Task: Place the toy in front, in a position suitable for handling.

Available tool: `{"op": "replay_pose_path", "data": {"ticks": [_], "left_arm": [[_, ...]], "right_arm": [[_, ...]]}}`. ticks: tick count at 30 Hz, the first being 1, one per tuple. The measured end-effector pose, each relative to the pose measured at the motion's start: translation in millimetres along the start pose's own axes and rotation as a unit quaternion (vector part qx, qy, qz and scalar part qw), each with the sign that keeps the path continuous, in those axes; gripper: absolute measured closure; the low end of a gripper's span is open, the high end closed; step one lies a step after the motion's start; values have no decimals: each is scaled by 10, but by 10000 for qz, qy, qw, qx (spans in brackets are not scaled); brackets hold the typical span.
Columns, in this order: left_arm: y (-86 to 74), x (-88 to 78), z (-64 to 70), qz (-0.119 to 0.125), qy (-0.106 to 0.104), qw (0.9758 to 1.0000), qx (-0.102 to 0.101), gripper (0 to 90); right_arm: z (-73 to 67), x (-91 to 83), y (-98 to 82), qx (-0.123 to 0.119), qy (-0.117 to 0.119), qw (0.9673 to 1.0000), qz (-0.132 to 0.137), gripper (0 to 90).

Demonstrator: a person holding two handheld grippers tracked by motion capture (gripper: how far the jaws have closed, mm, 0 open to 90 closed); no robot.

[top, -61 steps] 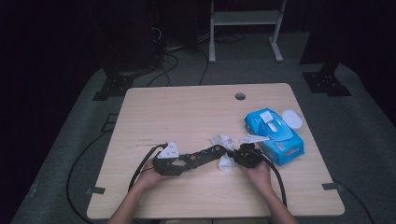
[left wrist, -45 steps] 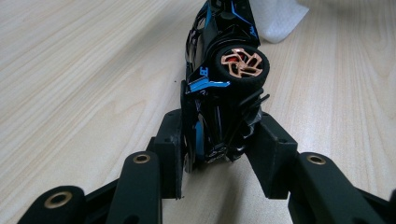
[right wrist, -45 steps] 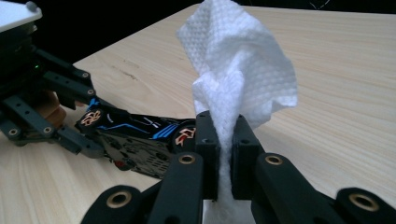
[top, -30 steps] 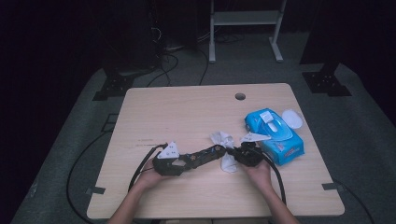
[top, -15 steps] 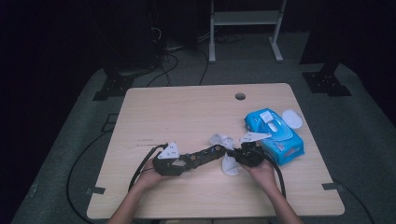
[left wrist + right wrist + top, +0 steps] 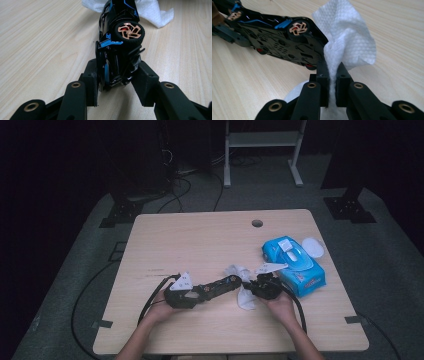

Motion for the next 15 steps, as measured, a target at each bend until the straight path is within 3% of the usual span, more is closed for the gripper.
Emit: {"op": "replay_pose_path", "data": {"ticks": [6, 12, 15], "left_arm": [[0, 0, 0, -3, 1, 10000, -5, 589], [3, 1, -3, -5, 3, 10000, -23, 589], [2, 3, -3, 3, 3, 10000, -29, 589]], "right_arm": [[-3, 13, -11, 18, 25, 10000, -77, 838], [-115, -126, 186, -190, 70, 9994, 291, 839], [-249, -181, 339, -382, 157, 9978, 511, 840]]}}
Point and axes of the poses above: each handheld gripper's, and its own axes: x roughly forward along the jaws, y roughly out of its top, z roughly to its right, the point moved 5 cm from there along x, roughly forward along the jaws, and after that the axes turned 5 degrees about -x, right-handed, at the moved point
